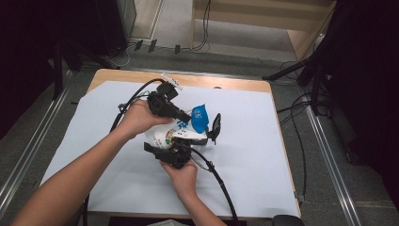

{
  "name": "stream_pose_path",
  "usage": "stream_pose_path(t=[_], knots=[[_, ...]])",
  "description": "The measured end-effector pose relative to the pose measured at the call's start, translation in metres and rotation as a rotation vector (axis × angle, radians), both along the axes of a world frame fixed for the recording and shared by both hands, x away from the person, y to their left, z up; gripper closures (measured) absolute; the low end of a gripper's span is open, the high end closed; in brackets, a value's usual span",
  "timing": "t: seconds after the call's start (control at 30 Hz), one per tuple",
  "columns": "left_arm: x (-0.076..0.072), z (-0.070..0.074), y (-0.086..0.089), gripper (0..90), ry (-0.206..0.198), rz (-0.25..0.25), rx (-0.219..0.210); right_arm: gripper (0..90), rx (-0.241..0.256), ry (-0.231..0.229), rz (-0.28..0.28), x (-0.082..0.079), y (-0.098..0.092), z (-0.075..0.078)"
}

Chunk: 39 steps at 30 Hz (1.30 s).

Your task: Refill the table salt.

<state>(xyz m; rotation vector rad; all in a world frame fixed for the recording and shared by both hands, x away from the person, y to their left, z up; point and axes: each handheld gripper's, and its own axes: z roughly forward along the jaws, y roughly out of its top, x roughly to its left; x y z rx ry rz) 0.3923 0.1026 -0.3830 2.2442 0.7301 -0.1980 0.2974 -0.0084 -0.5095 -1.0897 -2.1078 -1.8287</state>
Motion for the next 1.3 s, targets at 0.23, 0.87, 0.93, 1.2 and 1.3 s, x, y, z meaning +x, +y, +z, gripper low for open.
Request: stream_pose_path(t=[0.23, 0.87, 0.93, 1.2, 1.3], knots=[[0.0009, -0.0022, 0.0029, 85.2, 0.016, 0.009, -0.007, 63.2, 0.023, 0.019, 0.012, -0.0003, 0.0012, -0.0011], [0.0008, 0.0016, 0.0045, 83.9, 0.031, -0.004, -0.008, 64.8, 0.07, 0.021, 0.013, -0.0008, -0.0015, -0.0003], [0.0009, 0.0018, 0.0037, 84.2, 0.029, -0.005, -0.004, 65.1, 0.077, 0.025, 0.01, -0.0011, -0.001, -0.0001], [0.002, 0.0033, 0.0019, 84.1, 0.029, -0.002, 0.007, 65.4, 0.096, 0.033, 0.012, -0.0004, -0.0014, 0.0004], [0.0017, 0.0036, 0.0017, 84.1, 0.026, -0.005, 0.005, 65.4, 0.096, 0.032, 0.011, -0.0005, -0.0015, 0.0009]])
